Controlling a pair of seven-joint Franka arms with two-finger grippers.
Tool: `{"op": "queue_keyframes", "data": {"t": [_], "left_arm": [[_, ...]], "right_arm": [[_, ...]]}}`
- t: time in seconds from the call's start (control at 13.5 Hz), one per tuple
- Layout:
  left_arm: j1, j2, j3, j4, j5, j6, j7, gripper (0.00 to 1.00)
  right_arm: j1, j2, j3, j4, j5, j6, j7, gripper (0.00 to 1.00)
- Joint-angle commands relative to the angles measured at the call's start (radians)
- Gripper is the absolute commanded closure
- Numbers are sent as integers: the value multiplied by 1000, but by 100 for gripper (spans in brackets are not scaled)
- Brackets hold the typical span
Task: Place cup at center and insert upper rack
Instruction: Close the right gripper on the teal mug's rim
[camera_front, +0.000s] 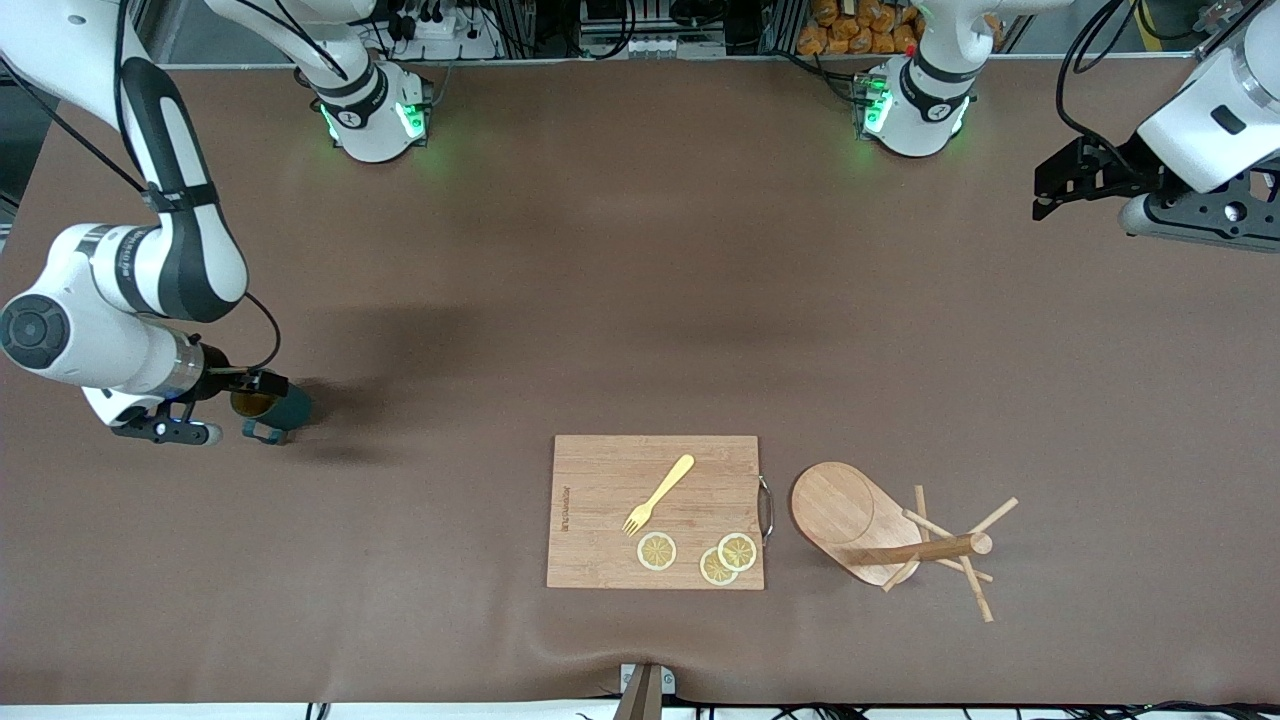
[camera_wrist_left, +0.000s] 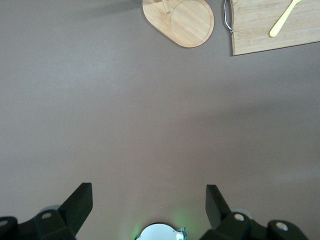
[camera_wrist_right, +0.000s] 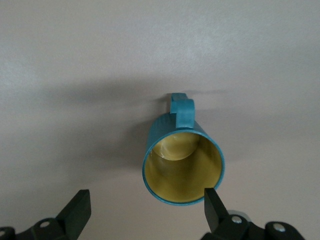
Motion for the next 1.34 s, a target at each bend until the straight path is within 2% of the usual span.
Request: {"op": "queue_keyframes", "data": {"t": [0.0, 0.07, 0.15, 0.67, 0.89, 1.26], "left_arm": [[6, 2, -3, 13, -7, -3, -3, 0], [3, 2, -3, 13, -4, -3, -3, 0], [3, 2, -3, 13, -4, -3, -3, 0], [2, 0, -3, 13, -1, -3, -3, 0], [2, 2, -3, 13, 1, -3, -2, 0], [0, 2, -3, 13, -1, 0, -2, 0]], "right_arm": [[8, -2, 4, -24, 16, 23, 13, 4], [9, 4, 4, -24, 16, 23, 15, 13], [13, 6, 4, -27, 16, 22, 15, 16], [5, 47, 4, -42, 69, 45, 15, 25], [5, 60, 4, -41, 69, 49, 13, 46], [3, 69, 2, -38, 69, 63, 10, 52]]}}
